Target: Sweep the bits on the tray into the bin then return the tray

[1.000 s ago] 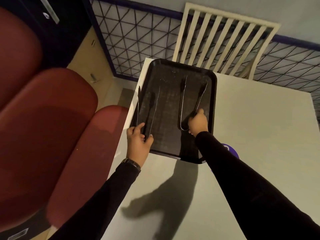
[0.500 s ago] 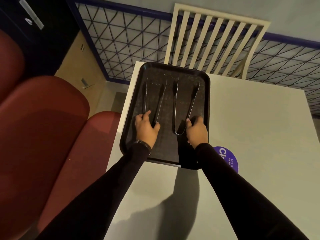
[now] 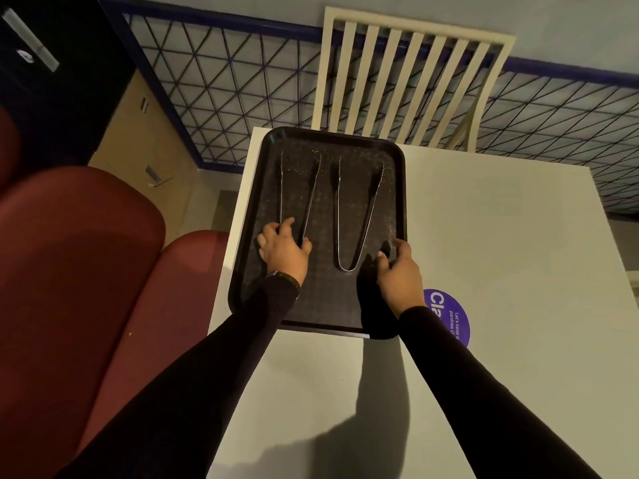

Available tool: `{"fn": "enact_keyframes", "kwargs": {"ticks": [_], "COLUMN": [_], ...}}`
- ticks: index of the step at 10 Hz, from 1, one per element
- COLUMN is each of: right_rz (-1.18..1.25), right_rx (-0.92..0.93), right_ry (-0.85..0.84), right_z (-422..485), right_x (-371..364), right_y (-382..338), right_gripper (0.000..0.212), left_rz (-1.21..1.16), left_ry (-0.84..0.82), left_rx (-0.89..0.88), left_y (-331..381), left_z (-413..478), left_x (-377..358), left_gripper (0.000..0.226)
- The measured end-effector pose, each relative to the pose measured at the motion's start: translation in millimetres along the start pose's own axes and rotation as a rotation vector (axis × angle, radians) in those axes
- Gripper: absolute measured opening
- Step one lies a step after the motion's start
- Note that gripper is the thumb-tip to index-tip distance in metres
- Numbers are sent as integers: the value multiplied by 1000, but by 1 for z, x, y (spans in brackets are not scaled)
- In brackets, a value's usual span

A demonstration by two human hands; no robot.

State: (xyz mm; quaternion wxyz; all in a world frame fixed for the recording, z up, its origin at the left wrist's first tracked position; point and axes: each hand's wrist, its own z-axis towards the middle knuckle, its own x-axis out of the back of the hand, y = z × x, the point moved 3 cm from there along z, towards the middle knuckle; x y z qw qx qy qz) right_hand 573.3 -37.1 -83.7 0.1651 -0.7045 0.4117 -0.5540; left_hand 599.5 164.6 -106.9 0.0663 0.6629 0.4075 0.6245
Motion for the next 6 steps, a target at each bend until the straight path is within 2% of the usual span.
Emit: {"fn": "enact_keyframes", "kwargs": {"ticks": [2, 3, 5, 6], "right_rz": [-83, -154, -301, -316], "right_rx": [21, 57, 242, 291], "right_ry": [6, -7, -64, -69], "right_z": [-6, -14, -37, -51], "right_x": [6, 15, 54, 81], "right_y": [-10, -16, -35, -49], "right_gripper": [43, 40, 23, 23], "left_rz": [-13, -31, -70, -112], "left_ry": [-43, -10, -78, -123], "left_rx": [-48, -112, -333, -378], "left_y": [2, 8, 26, 39], "left_z": [-4, -11, -43, -60], "left_x": [11, 28, 77, 108], "left_gripper": [49, 43, 32, 30]}}
